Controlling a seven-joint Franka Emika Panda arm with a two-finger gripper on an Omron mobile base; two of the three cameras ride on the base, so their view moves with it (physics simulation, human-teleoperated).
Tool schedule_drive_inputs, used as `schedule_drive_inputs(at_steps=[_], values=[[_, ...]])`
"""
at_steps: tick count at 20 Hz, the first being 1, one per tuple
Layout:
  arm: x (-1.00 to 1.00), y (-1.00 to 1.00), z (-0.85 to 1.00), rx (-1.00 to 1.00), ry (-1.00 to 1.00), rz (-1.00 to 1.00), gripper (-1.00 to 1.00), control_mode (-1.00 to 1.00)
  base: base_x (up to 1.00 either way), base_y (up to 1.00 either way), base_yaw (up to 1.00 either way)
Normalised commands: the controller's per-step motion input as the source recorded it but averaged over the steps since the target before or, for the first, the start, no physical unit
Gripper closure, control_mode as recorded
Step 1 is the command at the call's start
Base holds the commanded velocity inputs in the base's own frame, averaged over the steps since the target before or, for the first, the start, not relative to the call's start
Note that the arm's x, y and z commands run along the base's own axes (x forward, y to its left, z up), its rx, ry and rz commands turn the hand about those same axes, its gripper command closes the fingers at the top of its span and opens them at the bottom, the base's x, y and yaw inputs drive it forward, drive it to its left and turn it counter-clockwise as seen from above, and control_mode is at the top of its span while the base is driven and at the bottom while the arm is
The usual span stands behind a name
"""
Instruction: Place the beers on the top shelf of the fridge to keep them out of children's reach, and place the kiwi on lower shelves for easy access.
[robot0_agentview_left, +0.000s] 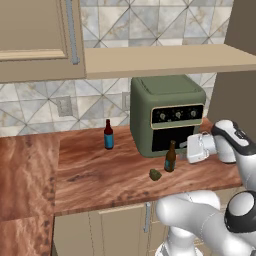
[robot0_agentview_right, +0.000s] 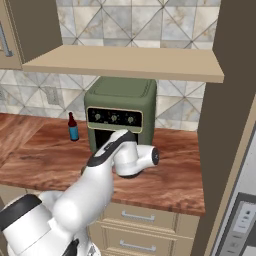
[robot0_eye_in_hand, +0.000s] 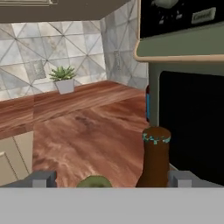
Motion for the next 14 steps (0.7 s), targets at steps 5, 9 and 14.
schedule_drive_inputs(at_steps=[5, 9, 14], values=[[0.22, 0.12, -0.18, 0.01, 0.0, 0.0, -1.0, -1.0, 0.0, 0.0, 0.0], [0.22, 0.07, -0.17, 0.0, 0.0, 0.0, -1.0, -1.0, 0.0, 0.0, 0.0], [0.2, 0.03, -0.11, 0.0, 0.0, 0.0, -1.0, -1.0, 0.0, 0.0, 0.0]])
